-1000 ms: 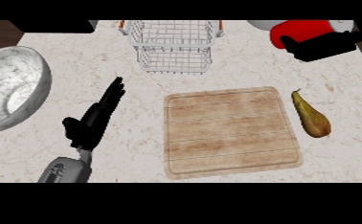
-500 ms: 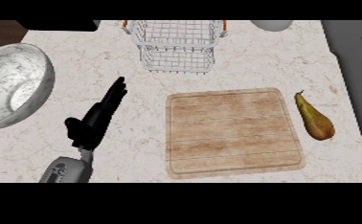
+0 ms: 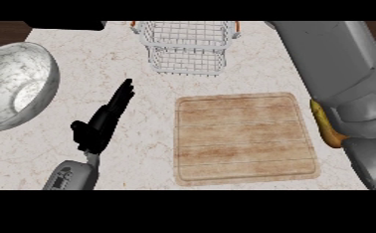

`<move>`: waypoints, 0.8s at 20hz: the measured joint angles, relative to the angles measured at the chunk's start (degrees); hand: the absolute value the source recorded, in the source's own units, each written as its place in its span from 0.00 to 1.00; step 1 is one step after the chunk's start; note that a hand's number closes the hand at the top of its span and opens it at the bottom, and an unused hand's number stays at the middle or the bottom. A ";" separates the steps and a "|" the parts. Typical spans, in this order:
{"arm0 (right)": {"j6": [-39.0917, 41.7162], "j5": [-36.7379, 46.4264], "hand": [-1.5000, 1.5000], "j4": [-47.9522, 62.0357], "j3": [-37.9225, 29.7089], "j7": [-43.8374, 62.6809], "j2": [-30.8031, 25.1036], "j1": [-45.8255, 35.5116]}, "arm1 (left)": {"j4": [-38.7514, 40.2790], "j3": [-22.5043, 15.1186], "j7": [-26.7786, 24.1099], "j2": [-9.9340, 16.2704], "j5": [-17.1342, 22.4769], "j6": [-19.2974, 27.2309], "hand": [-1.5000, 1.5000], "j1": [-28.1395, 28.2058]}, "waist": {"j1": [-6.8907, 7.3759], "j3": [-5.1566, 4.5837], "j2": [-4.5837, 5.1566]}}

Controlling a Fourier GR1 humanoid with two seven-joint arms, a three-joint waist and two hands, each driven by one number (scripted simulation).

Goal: Pick the can from the cutting board and place it in the tiered basket

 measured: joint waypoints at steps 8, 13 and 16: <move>-5.51 2.03 1.00 14.88 -1.87 -6.25 6.19 -6.17 | 1.26 -0.07 -0.27 -1.08 -1.00 -0.15 0.50 -1.26 | 0.48 -0.02 0.35; -8.72 0.79 1.00 20.70 -4.72 -8.03 9.84 -9.31 | 1.13 -0.32 -0.54 -1.56 -1.46 -0.21 0.50 -0.82 | 0.93 -0.03 0.45; -9.28 -1.00 1.00 23.05 -6.77 -9.27 10.86 -9.90 | 2.00 0.33 -0.91 -1.56 -1.24 -0.58 0.50 -1.20 | 0.80 -0.03 0.44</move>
